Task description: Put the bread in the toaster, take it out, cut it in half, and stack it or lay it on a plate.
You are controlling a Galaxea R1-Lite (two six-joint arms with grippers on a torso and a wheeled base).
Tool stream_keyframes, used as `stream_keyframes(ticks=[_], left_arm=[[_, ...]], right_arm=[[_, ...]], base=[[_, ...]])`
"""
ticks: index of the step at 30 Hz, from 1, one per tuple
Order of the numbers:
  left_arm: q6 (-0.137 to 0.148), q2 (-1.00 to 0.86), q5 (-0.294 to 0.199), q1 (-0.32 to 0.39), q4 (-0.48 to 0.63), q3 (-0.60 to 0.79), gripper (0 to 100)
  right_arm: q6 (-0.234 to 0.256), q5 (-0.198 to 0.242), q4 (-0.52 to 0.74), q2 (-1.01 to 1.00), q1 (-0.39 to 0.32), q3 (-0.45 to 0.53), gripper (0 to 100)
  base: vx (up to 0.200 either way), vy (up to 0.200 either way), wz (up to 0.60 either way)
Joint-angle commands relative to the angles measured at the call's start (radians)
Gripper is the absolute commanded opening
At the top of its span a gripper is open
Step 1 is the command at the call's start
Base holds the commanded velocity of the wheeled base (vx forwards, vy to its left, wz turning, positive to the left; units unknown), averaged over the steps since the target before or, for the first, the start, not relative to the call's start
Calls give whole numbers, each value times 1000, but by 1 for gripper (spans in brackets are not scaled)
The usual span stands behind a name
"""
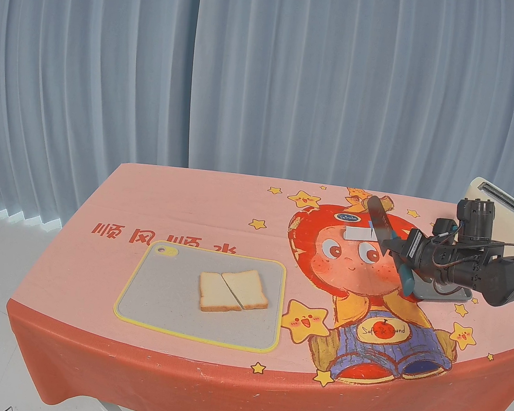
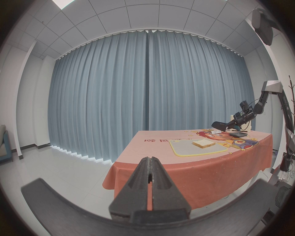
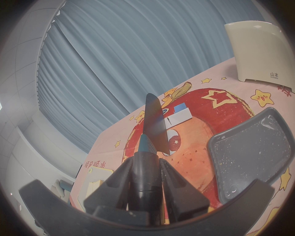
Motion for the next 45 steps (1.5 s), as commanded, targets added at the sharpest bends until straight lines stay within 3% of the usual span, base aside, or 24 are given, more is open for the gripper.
stream_keyframes(ticks=[1,5,45], left_arm=[[0,2,0,0,0,18,0],[0,2,1,0,0,18,0],[0,0,0,0,0,18,0]], right_arm=[[0,1,-2,14,0,-1,0],[-17,1,-8,32,-8,-1,0],[-14,-7,-2,63,-1,-3,0]], base=[[0,0,0],[0,0,0],[0,0,0]])
